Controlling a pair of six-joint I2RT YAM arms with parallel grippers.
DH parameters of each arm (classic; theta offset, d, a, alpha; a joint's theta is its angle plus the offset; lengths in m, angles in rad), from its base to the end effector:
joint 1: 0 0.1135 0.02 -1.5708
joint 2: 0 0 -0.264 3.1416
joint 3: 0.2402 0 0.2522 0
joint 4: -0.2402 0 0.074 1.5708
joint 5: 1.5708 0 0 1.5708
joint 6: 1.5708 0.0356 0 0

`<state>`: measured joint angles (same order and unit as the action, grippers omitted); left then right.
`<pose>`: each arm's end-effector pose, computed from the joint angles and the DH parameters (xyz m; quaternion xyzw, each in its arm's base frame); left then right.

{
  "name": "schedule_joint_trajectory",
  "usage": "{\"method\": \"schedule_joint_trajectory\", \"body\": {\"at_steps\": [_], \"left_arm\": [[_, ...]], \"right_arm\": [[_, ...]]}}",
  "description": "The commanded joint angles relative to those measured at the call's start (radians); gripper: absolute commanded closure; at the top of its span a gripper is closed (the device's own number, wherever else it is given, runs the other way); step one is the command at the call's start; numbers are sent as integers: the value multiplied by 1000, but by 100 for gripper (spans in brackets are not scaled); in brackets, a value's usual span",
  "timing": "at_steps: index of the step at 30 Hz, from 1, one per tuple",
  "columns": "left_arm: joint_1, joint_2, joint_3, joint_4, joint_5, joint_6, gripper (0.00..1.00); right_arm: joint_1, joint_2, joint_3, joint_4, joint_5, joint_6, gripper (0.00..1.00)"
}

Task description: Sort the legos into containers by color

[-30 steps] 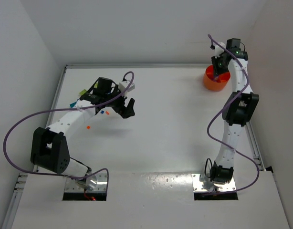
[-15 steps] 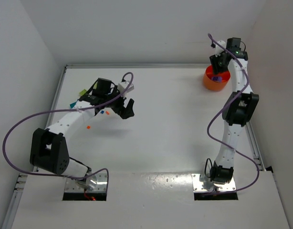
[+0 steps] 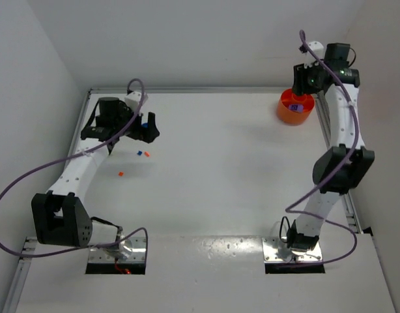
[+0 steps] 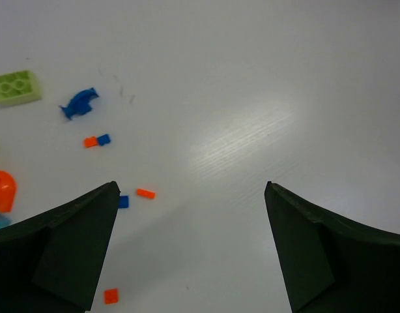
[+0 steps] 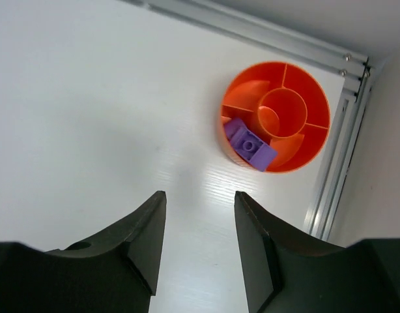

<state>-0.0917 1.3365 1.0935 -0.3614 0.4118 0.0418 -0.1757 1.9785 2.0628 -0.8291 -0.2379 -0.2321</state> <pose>0.2961 -0.0415 0.3090 0.1526 0.8585 -0.1923 0.4501 0.4382 -0.0693 0.3627 -0.0732 0.9077 0.0257 0.4123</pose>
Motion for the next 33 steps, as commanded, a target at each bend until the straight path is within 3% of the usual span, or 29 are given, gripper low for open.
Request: {"method": "schedule_joint_trajectory", "body": {"at_steps": [1,5,11,15,19,25,28,33], "left_arm": [[66,4,110,-71,-11,19,0],[165,4,123,-93,9,113,0],[276,96,201,-140,76,186,0],[299,158,246,-151,94,210,0],[299,194,295,-142,97,219,0],[313,233,342,-128,105,178,0],[313,253,330,-128,24,178,0],[369,314,351,-194,-40,234,8]], "right_arm": [[-7,-176,-90,28,-121,65,53],[-7,-237,-184,28,-170,117,53],[13,-228,-142,-50,-259,100,52],[13,-248,-210,-50,-282,74,52],[13,-181,-178,-177,-354,24,54],[19,-253,-349,-81,-412,27,54],[28,-299,-463,-9,-422,28,54],[38,-287,-527,-21,-480,39,54]]}}
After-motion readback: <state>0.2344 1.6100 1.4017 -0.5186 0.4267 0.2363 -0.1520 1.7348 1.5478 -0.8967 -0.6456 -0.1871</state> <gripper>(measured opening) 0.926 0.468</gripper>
